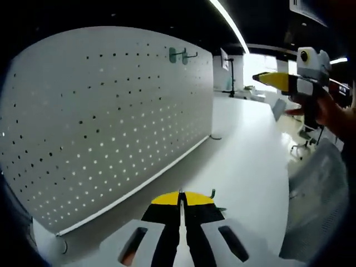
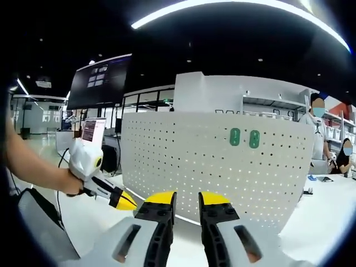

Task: Insert the hook assembly into the mounting plate slot until the hook locks in place.

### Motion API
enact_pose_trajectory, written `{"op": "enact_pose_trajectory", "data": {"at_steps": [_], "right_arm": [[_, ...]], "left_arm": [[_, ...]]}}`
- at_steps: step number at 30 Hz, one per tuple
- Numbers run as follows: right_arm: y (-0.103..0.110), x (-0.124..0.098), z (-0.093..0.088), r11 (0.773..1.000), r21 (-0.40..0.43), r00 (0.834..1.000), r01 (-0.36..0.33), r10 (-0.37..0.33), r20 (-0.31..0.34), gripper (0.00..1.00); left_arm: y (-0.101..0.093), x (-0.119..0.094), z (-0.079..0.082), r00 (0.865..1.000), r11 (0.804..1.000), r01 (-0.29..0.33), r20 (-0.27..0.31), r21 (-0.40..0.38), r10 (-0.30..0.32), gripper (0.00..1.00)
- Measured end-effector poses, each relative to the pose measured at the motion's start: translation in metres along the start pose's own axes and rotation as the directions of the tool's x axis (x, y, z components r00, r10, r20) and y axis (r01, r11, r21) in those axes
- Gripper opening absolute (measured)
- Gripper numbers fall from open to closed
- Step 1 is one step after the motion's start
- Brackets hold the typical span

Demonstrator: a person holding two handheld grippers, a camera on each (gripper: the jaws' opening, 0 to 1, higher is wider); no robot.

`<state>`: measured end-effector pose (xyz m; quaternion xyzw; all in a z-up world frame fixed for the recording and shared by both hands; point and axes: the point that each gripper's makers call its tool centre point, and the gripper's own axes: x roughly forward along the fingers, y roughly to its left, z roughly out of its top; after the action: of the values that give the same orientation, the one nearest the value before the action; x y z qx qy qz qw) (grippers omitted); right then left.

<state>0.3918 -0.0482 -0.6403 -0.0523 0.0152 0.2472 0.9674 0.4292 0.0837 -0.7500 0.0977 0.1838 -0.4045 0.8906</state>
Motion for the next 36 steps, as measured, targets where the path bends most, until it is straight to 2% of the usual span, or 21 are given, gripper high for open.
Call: {"op": "enact_pose_trajectory", "data": {"at_steps": [14,27,36], "right_arm": [[0.052,0.005,-0.004,0.989,-0.01,0.989,-0.146,0.146,-0.014,0.15],[0.075,0.005,-0.005,0.977,-0.037,0.977,-0.211,0.21,-0.028,0.15],[0.079,0.006,-0.004,0.974,-0.043,0.975,-0.221,0.22,-0.029,0.15]], "left_arm": [[-0.024,-0.018,0.046,0.995,0.999,0.033,0.095,-0.037,-0.029,0.01],[-0.043,-0.036,0.077,0.986,0.995,0.055,0.163,-0.079,-0.041,0.01],[-0.06,-0.045,0.092,0.978,0.992,0.077,0.203,-0.099,-0.056,0.01]]}}
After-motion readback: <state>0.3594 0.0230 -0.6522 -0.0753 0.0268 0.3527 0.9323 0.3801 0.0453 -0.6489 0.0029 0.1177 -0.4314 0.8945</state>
